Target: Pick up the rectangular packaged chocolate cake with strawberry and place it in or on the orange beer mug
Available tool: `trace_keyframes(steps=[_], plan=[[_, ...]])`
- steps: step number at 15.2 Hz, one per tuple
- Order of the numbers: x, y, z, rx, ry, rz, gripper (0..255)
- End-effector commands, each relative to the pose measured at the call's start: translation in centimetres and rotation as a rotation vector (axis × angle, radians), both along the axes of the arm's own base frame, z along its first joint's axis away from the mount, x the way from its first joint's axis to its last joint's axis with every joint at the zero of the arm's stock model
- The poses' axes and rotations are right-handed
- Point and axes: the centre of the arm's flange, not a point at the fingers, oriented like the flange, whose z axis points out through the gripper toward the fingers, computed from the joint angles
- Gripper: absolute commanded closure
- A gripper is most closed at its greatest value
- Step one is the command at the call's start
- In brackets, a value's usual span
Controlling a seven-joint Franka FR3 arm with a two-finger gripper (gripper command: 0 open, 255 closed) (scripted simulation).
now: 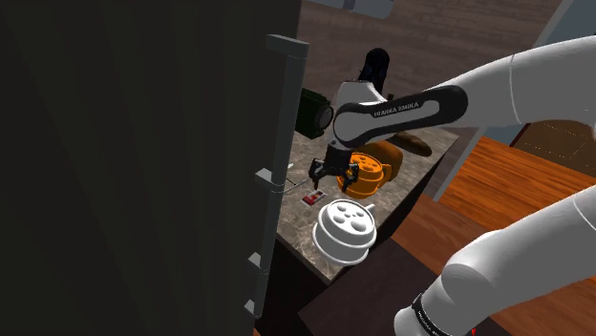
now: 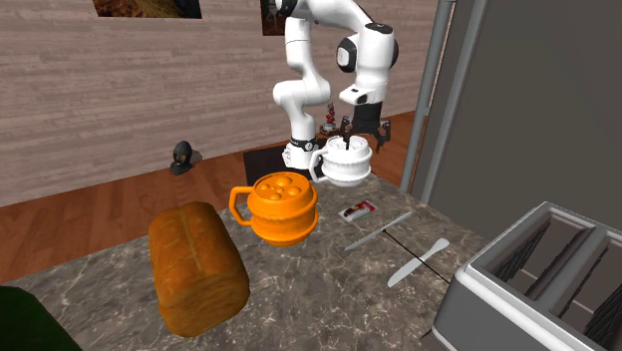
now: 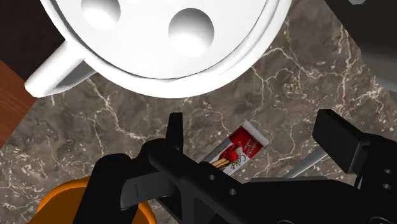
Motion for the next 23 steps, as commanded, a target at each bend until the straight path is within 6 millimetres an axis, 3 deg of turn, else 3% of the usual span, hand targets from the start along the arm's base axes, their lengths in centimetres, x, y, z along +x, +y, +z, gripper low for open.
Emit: trace_keyframes(steps=[1,12,19,23], plan=[[1.7,-0.8,-1.9,-0.008,-0.011,-0.111,0],[9.3,-6.7,-11.2,-0.053,-0.062,-0.668,0],[9.3,-6.7,-14.9,-0.053,-0.062,-0.668,0],[9.3,-6.7,-15.2,-0.053,-0.062,-0.668,0]])
